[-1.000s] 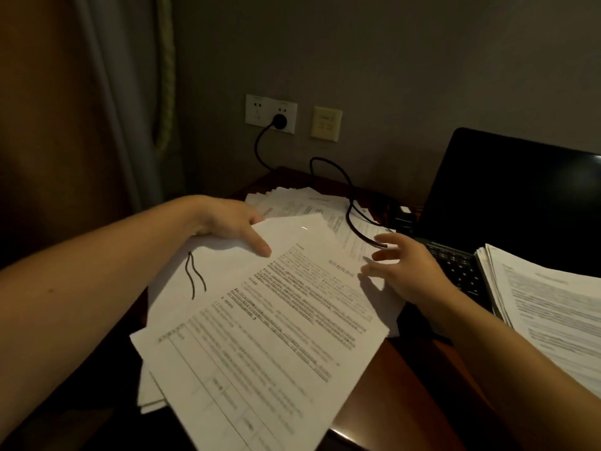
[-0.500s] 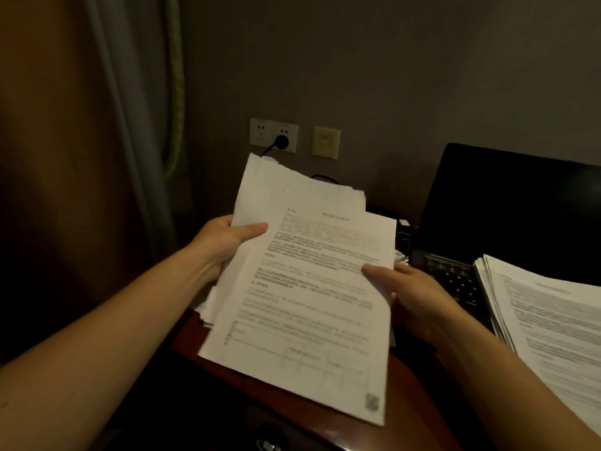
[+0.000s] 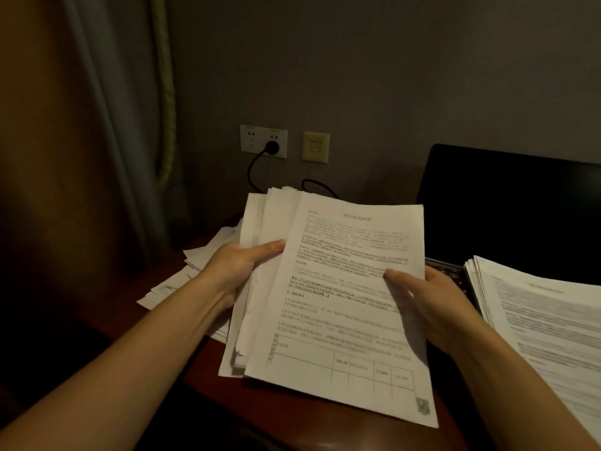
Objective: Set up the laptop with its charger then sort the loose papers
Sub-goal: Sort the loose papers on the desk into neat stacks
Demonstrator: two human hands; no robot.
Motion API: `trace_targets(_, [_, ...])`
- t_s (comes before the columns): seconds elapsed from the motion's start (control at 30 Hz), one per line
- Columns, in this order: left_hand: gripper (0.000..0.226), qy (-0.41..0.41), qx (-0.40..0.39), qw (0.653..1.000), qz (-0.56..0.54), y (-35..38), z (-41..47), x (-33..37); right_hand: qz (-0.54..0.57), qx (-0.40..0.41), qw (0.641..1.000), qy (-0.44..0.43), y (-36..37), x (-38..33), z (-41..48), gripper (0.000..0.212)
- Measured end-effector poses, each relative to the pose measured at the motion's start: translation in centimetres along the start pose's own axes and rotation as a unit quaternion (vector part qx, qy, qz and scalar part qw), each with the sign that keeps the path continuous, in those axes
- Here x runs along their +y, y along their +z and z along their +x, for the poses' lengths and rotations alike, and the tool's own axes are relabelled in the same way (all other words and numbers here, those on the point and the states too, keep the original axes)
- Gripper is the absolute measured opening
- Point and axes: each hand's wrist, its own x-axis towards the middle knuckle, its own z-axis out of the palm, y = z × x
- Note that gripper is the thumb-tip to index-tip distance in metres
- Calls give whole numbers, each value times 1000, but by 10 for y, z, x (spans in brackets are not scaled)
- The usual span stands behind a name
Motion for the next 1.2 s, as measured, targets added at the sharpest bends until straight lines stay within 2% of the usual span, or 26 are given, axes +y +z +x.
trace_targets(0.13, [36, -34, -19, 999, -12, 2, -2, 1, -1, 45, 998, -39, 1, 0, -1, 16])
trace_targets(0.2, [34, -22, -30, 999, -7, 2, -4, 3, 8, 70, 996, -54, 1, 0, -1, 16])
trace_targets(0.4, [32, 38, -24, 999, -25, 10, -15, 16, 81, 13, 996, 36, 0, -6, -3, 19])
trace_targets(0.47, [30, 60, -23, 997, -36, 14, -18, 23, 96, 10, 994, 43, 0, -8, -4, 20])
trace_targets(0.6, [24, 139, -40, 989, 26, 27, -27, 39, 76, 36, 995, -54, 0, -15, -8, 19])
trace_targets(0.7, [41, 227, -68, 967, 98, 30, -29, 51, 82, 42, 987, -131, 1, -26, -18, 18])
trace_targets(0.8, [49, 273, -105, 952, 94, 28, -30, 61, 98, 43, 976, -190, 2, -34, -24, 24])
trace_targets(0.9, [44, 264, -62, 958, 94, 25, -27, 55, 105, 37, 975, -192, 4, -33, -25, 24])
trace_targets(1.0, [31, 208, 21, 972, 103, 27, -22, 31, 75, 30, 983, -166, 8, -23, -23, 18])
trace_targets(1.07, [25, 166, 49, 981, 90, 29, -19, 15, 52, 49, 982, -173, 11, -18, -23, 14])
trace_targets(1.13, [29, 155, 55, 983, 82, 31, -18, 7, 31, 78, 973, -215, 13, -19, -26, 11])
trace_targets(1.2, [34, 181, 66, 979, 69, 34, -21, 11, 23, 92, 957, -274, 16, -25, -33, 12])
